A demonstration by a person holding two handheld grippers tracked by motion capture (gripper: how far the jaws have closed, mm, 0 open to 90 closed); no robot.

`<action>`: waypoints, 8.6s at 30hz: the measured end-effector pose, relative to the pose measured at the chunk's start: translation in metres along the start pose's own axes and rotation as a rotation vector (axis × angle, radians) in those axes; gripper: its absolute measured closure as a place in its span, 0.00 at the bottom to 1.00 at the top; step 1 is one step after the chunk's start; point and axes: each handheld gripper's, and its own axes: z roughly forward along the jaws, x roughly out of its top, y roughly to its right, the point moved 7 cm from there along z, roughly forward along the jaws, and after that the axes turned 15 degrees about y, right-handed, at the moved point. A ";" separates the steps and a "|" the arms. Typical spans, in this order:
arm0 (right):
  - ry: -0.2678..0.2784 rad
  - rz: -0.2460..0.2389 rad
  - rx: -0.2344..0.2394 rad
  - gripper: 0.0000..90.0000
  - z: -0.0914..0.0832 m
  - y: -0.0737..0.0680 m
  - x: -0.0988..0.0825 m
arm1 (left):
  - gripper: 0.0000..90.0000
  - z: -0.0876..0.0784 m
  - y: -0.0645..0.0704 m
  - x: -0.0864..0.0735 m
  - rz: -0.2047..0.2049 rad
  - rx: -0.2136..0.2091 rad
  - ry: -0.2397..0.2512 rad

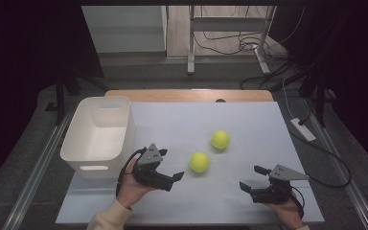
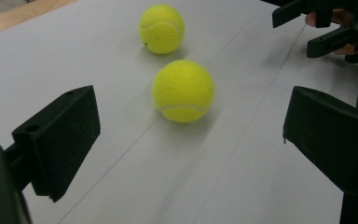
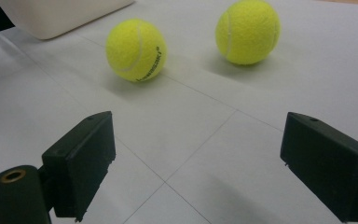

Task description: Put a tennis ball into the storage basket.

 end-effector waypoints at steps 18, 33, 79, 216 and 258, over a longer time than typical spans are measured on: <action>0.008 0.000 0.001 0.11 0.000 0.001 0.001 | 0.05 0.018 0.005 0.009 0.007 -0.031 -0.027; 0.006 -0.003 -0.004 0.11 0.001 0.001 0.001 | 0.04 0.035 0.008 0.014 0.008 -0.071 -0.058; 0.002 -0.005 -0.006 0.11 0.001 0.002 0.000 | 0.01 0.112 -0.007 -0.013 -0.008 -0.073 -0.274; 0.006 -0.011 -0.027 0.12 0.001 0.005 0.002 | 0.30 0.029 -0.028 0.048 0.024 0.017 0.057; 0.016 -0.010 -0.030 0.12 0.002 0.005 0.003 | 0.30 -0.001 -0.044 0.072 0.031 0.091 0.143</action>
